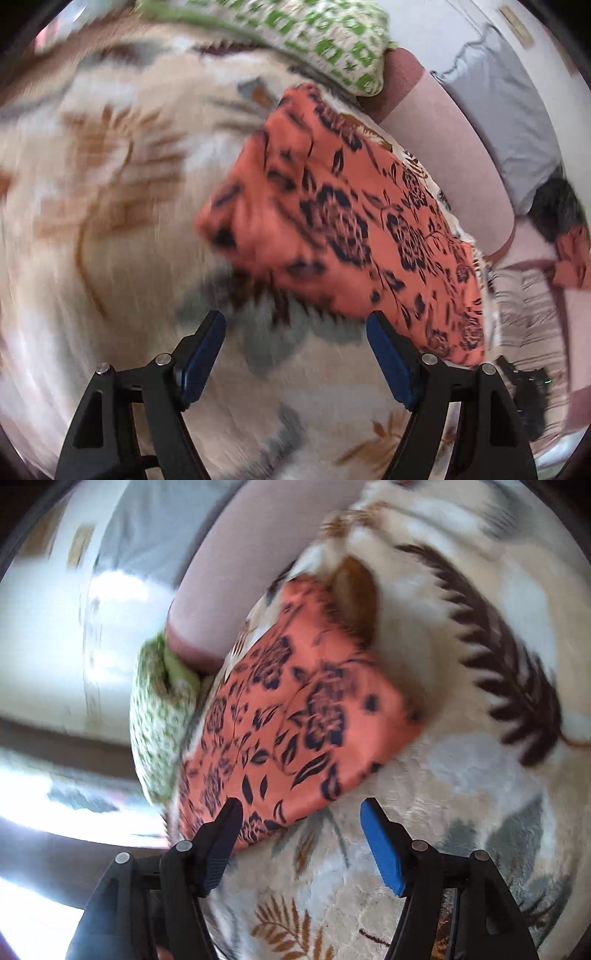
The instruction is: Fold small clothes
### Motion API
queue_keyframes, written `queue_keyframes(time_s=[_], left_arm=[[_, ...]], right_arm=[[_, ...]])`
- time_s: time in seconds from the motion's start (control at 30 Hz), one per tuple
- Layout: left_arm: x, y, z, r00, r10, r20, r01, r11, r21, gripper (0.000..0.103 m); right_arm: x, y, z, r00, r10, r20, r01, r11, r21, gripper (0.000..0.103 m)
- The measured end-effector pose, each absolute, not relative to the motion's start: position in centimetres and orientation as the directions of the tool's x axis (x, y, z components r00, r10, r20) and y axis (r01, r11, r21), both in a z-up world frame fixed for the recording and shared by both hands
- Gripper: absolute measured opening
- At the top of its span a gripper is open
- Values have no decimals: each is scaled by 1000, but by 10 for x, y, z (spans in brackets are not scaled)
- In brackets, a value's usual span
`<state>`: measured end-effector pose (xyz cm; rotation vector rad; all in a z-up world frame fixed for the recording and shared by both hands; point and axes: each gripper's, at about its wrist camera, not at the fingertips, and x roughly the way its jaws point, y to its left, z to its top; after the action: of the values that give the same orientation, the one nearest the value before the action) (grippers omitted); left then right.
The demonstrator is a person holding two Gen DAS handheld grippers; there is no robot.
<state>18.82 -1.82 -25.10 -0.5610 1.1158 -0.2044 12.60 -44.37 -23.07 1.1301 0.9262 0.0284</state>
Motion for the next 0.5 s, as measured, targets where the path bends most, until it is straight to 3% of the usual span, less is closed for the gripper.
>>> queue_keyframes(time_s=[0.13,0.5], left_arm=[[182,-29,-254,448,-449,-773,-114,829,-548,79],[239,-16,-269,567,-471,-676,-211,711,-671,85]], right_arm=[[127,-449,-247,626,444,-641,474,436,765,70],[158,-458,-273,702,427,-570,466,331,821,70]])
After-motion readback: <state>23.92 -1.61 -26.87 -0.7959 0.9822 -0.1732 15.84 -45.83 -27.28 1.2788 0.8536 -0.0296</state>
